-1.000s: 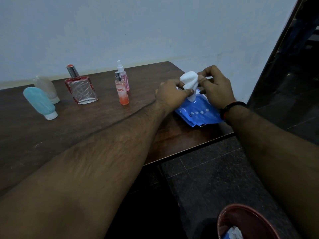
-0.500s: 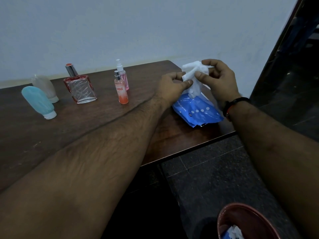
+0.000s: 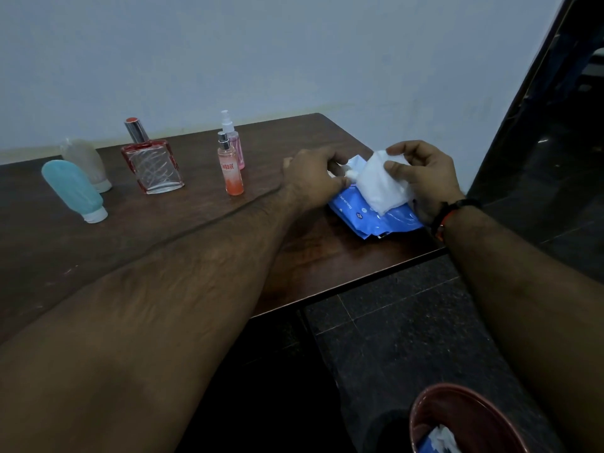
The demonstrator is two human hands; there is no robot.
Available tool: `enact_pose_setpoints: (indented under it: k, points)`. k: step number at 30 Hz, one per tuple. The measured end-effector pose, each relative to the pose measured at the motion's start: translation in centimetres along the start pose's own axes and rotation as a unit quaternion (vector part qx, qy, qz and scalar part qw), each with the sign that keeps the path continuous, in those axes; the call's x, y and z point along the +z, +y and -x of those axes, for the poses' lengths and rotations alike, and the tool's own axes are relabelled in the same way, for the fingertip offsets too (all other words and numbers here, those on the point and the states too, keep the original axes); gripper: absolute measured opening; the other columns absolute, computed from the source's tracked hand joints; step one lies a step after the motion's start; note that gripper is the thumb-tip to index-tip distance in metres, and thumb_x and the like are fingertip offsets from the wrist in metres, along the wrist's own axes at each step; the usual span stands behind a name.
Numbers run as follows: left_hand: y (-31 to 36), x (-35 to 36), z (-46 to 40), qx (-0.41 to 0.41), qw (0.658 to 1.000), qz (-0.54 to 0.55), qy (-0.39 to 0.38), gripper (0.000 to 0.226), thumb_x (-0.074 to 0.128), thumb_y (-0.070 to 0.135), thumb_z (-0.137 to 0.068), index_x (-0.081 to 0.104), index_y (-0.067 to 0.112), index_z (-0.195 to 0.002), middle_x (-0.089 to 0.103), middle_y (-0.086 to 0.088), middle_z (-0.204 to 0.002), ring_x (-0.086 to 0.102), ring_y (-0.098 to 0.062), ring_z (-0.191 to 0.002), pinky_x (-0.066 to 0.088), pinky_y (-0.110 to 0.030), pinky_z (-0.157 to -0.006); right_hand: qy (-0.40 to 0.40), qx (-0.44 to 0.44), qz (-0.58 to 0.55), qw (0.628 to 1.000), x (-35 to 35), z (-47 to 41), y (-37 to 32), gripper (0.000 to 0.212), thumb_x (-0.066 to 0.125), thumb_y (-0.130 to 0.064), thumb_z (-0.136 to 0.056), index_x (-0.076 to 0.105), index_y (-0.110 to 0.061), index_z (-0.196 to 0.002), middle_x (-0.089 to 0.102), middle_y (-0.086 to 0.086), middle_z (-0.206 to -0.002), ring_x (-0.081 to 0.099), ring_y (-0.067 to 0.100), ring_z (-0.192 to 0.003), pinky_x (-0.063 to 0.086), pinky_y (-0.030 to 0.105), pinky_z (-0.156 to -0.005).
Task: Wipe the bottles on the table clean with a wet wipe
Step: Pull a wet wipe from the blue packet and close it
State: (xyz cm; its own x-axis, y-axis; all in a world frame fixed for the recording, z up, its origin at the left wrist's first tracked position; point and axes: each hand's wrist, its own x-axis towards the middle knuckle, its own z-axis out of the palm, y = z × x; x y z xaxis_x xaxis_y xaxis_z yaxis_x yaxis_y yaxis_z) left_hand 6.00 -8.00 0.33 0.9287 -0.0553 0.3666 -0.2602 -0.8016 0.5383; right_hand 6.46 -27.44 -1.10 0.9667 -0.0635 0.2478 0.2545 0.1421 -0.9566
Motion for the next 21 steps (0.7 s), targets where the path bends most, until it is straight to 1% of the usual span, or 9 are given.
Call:
enact_pose_setpoints:
  k: [3, 5, 7, 9, 11, 13, 15, 18, 21]
  points:
    - [0.3, 0.4, -0.1, -0.037, 0.998, 0.055, 0.018, 0.009, 0.064, 0.028, -0.077, 0.065, 0.034, -0.084, 0.068, 0.016, -0.078, 0.063, -0.009, -0.088, 0.045, -0.040, -0.098, -0.018, -0.006, -0.026, 0.999, 0.3, 0.2, -0.6, 0.028, 0.063, 0.014, -0.082, 0.068, -0.013, -0.088, 0.071, 0.004, -0.095, 0.068, 0.016, -0.086, 0.057, 0.030, -0.073]
    - [0.4, 0.5, -0.1, -0.067, 0.990, 0.127, 0.013, 0.008, 0.062, 0.023, -0.076, 0.067, 0.029, -0.077, 0.071, 0.010, -0.080, 0.066, -0.014, -0.086, 0.053, -0.038, -0.088, -0.034, -0.011, -0.040, 0.999, 0.6, 0.1, -0.9, 0.030, 0.062, 0.014, -0.082, 0.069, -0.014, -0.091, 0.071, 0.005, -0.102, 0.067, 0.019, -0.093, 0.057, 0.031, -0.076]
    - [1.2, 0.3, 0.1, -0.094, 0.968, 0.233, 0.007, 0.015, 0.060, 0.019, -0.088, 0.070, 0.019, -0.077, 0.072, 0.002, -0.078, 0.065, -0.013, -0.075, 0.055, -0.030, -0.074, -0.050, -0.017, -0.056, 0.997, 0.9, -0.1, -1.2, 0.033, 0.062, 0.015, -0.082, 0.069, -0.015, -0.093, 0.071, 0.005, -0.105, 0.066, 0.020, -0.098, 0.057, 0.033, -0.082]
    - [2.0, -0.3, 0.4, -0.136, 0.931, 0.339, -0.007, 0.032, 0.054, 0.031, -0.099, 0.067, 0.011, -0.077, 0.067, 0.000, -0.068, 0.057, -0.011, -0.054, 0.045, -0.020, -0.050, -0.067, -0.022, -0.063, 0.996, 1.4, -0.1, -1.3, 0.036, 0.060, 0.017, -0.082, 0.068, -0.016, -0.095, 0.071, 0.003, -0.105, 0.066, 0.018, -0.100, 0.056, 0.032, -0.083]
    - [2.2, -0.7, 0.7, -0.188, 0.894, 0.402, -0.056, 0.050, 0.046, 0.051, -0.099, 0.064, 0.010, -0.077, 0.063, 0.001, -0.061, 0.050, -0.014, -0.047, 0.032, -0.020, -0.040, -0.078, -0.023, -0.056, 0.995, 1.9, -0.1, -1.4, 0.037, 0.060, 0.017, -0.082, 0.068, -0.016, -0.096, 0.071, 0.001, -0.105, 0.066, 0.015, -0.099, 0.054, 0.029, -0.081]
    - [1.9, -1.0, 0.8, -0.205, 0.868, 0.443, -0.091, 0.047, 0.051, 0.054, -0.096, 0.065, 0.011, -0.081, 0.060, -0.001, -0.061, 0.050, -0.015, -0.049, 0.031, -0.024, -0.042, -0.083, -0.019, -0.042, 0.995, 2.1, 0.0, -1.3, 0.036, 0.061, 0.016, -0.082, 0.068, -0.016, -0.097, 0.071, 0.002, -0.107, 0.066, 0.015, -0.100, 0.055, 0.029, -0.081]
    - [1.8, -1.2, 1.0, -0.212, 0.844, 0.486, -0.077, 0.025, 0.063, 0.036, -0.093, 0.070, 0.011, -0.089, 0.061, -0.003, -0.067, 0.055, -0.015, -0.054, 0.042, -0.026, -0.046, -0.086, -0.012, -0.028, 0.996, 2.2, 0.0, -1.2, 0.035, 0.062, 0.016, -0.082, 0.069, -0.016, -0.096, 0.070, 0.006, -0.110, 0.066, 0.019, -0.101, 0.056, 0.031, -0.081]
    - [1.8, -1.4, 1.1, -0.218, 0.806, 0.548, -0.055, 0.005, 0.069, 0.012, -0.088, 0.069, 0.009, -0.092, 0.068, -0.005, -0.080, 0.067, -0.019, -0.067, 0.058, -0.032, -0.059, -0.089, -0.004, -0.019, 0.996, 2.1, 0.1, -1.0, 0.035, 0.062, 0.015, -0.082, 0.069, -0.016, -0.096, 0.069, 0.010, -0.114, 0.065, 0.023, -0.105, 0.057, 0.035, -0.081]
    - [1.3, -1.2, 0.9, -0.220, 0.789, 0.572, -0.040, 0.019, 0.071, -0.001, -0.083, 0.060, 0.011, -0.092, 0.069, -0.006, -0.085, 0.068, -0.022, -0.076, 0.061, -0.037, -0.067, -0.086, 0.001, -0.019, 0.996, 2.1, 0.1, -1.1, 0.036, 0.062, 0.016, -0.081, 0.069, -0.016, -0.097, 0.069, 0.008, -0.114, 0.065, 0.025, -0.106, 0.058, 0.036, -0.083]
